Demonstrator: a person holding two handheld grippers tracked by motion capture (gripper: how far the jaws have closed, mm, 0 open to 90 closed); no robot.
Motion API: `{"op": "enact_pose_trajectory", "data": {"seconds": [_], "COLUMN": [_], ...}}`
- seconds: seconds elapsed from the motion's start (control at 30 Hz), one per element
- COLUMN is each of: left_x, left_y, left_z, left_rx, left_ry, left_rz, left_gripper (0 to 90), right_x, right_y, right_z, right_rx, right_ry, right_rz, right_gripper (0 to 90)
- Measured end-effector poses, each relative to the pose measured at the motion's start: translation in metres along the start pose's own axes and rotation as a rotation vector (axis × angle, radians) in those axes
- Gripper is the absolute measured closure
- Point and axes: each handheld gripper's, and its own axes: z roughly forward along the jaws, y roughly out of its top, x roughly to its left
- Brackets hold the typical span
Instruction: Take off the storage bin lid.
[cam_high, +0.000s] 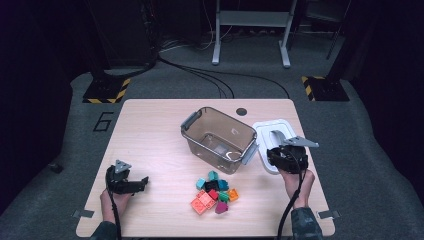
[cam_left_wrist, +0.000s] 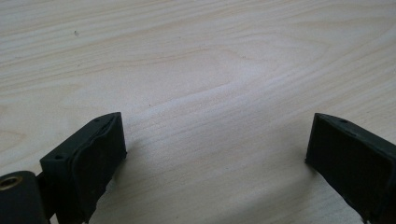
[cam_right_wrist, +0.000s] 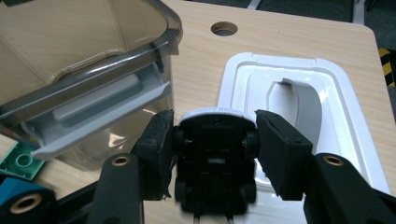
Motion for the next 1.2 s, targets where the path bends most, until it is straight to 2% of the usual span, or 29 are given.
{"op": "enact_pose_trajectory", "data": {"seconds": [0.63,0.67,0.87,1.2], "left_x": [0.0,-0.001,-0.001,0.0], "left_y": [0.0,-0.001,-0.001,-0.001], "left_z": [0.0,0.001,0.001,0.001], "left_rx": [0.001,-0.017,-0.017,-0.017], "left_ry": [-0.005,0.005,0.005,0.004], "left_rz": [-0.001,-0.006,-0.004,-0.004], "left_gripper": [4.9,4.9,4.9,5.0], "right_x": [-0.008,-0.008,-0.01,-0.005], "right_y": [0.044,0.044,0.058,0.083], "right_z": [0.006,0.006,0.008,0.01], "right_rx": [-0.005,-0.005,-0.008,-0.016], "right_ry": [-0.028,-0.028,-0.038,-0.046], "right_rz": [-0.041,-0.041,-0.046,-0.084], "right_gripper": [48.2,48.2,48.2,48.2]}}
